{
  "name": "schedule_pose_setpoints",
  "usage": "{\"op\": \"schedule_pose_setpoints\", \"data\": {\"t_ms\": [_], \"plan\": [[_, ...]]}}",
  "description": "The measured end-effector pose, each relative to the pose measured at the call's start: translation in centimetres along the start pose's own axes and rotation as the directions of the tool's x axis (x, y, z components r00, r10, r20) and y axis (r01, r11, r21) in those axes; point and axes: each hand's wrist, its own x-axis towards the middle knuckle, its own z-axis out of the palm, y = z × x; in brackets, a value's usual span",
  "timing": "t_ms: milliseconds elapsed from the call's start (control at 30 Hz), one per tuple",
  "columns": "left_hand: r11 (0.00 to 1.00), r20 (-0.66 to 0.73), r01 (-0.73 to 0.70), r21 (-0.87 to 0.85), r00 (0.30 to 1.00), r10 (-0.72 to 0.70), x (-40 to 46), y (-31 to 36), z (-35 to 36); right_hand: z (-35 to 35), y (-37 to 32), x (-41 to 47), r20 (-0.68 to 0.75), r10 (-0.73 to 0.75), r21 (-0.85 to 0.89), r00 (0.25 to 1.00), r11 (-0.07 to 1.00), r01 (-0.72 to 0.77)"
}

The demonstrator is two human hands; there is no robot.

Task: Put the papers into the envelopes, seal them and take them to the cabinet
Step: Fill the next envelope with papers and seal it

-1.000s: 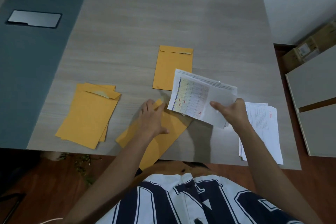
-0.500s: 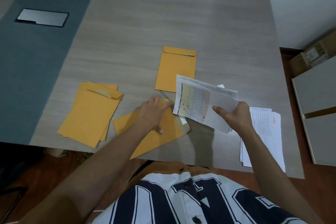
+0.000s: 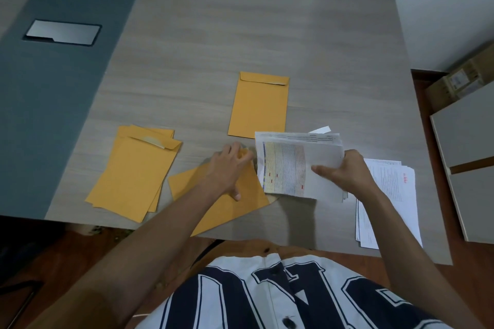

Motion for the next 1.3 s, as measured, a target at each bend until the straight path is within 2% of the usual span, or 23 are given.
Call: {"op": "schedule_pose_setpoints", "data": {"t_ms": [100, 267, 467, 733, 1167, 1300], "plan": [[1.000, -0.001, -0.015, 0.005, 1.000, 0.015, 0.0, 0.0, -0.1, -0.1, 0.3, 0.4, 0.109, 0.035, 0.014, 0.993, 0.999, -0.036], [0.997, 0.000, -0.065, 0.037, 0.998, 0.065, 0.1, -0.2, -0.3, 0.1, 0.7, 1.3, 0.249, 0.065, 0.173, 0.966, 0.979, -0.111], [0.990, 0.020, -0.118, 0.072, 0.993, 0.117, 0.3, -0.5, -0.8, 0.5, 0.4, 2.4, 0.367, 0.102, 0.211, 0.925, 0.959, -0.190], [0.992, 0.029, -0.112, 0.054, 0.993, 0.111, 0.3, -0.6, -1.2, -0.1, 0.9, 3.1, 0.360, 0.089, 0.225, 0.929, 0.958, -0.179], [0.986, 0.030, -0.148, 0.074, 0.989, 0.146, 1.2, -0.8, -0.5, 0.5, -0.4, 4.6, 0.446, 0.078, 0.181, 0.892, 0.968, -0.175], [0.986, 0.014, -0.165, 0.023, 0.986, 0.165, 1.3, -1.1, -0.1, 2.0, -0.5, 4.6, 0.429, 0.096, 0.191, 0.898, 0.962, -0.194]]}}
